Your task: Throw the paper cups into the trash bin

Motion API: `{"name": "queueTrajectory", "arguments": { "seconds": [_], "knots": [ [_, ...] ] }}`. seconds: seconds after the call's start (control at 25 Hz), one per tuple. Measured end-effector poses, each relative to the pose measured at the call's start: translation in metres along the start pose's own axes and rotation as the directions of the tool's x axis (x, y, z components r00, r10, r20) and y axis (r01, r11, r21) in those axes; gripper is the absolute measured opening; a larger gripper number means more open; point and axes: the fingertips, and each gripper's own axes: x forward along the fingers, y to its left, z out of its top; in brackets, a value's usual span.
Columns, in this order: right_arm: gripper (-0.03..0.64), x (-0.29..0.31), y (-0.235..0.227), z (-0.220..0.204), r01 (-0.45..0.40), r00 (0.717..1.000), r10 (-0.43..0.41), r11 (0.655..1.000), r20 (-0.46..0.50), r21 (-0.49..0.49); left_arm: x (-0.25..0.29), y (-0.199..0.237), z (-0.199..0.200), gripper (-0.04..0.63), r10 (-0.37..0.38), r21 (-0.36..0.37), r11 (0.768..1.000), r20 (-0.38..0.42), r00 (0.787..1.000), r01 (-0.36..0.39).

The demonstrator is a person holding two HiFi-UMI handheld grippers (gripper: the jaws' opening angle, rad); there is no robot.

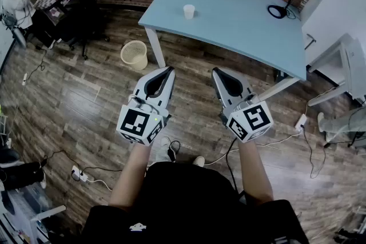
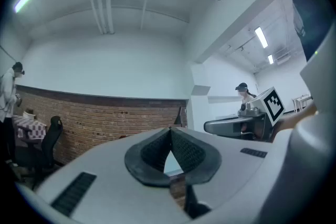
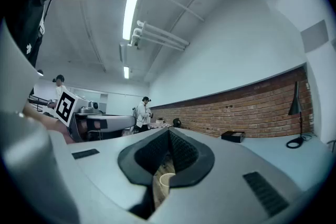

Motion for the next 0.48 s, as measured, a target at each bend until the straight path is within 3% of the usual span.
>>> {"name": "queueTrajectory", "arguments": {
  "seconds": [0.48],
  "knots": [
    [0.005,-0.041,0.000,0.011,-0.024,0.999,0.024,1.000,0.041,0.003,-0.009,-0.043,0.001,0.009,0.025,0.035,0.999,-0.013,1.000,-0.025]
  ]
}}
